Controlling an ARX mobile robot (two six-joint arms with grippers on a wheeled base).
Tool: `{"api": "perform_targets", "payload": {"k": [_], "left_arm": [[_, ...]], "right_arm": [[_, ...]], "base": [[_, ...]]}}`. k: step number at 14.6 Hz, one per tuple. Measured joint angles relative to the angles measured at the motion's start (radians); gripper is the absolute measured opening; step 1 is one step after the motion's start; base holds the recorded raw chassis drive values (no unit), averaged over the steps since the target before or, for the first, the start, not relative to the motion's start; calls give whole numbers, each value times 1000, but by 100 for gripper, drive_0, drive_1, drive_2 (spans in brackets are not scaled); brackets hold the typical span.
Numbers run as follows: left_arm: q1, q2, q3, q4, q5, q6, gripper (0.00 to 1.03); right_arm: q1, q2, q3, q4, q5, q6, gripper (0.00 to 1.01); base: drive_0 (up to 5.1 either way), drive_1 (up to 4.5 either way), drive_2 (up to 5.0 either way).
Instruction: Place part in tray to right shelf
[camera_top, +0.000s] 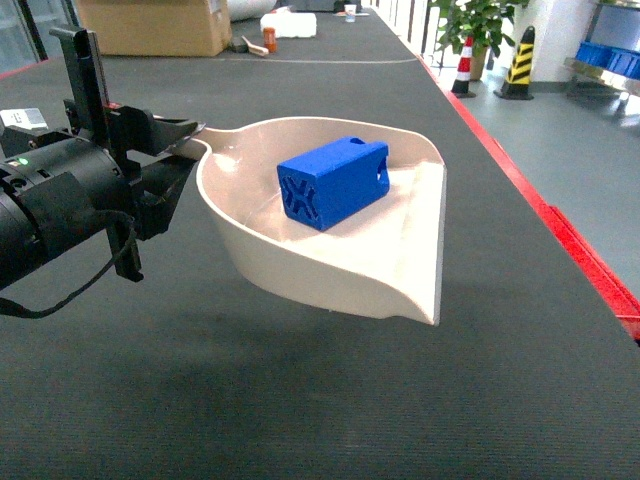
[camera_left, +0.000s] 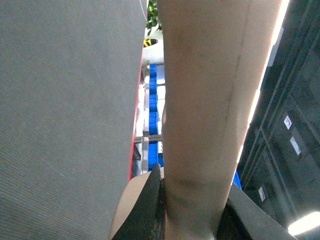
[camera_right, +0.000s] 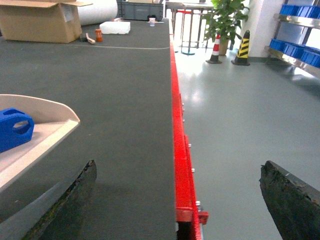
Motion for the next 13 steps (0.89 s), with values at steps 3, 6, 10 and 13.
{"api": "perform_targets", "payload": {"k": [3,6,10,13], "left_arm": [[0,0,0,2,2,0,17],[-3,-6,-1,5,2,1,17],[-3,-6,-1,5,3,0,17],[-3,-6,-1,4,2,2,17]], "right_arm": [[0,0,0,0,0,0,98],[0,0,0,0,0,0,98],[0,0,0,0,0,0,98],[0,0,0,2,0,0,98]], "base": [[504,-237,-237],[493,-178,-303],[492,-145,-333],[503,-124,-325]]}}
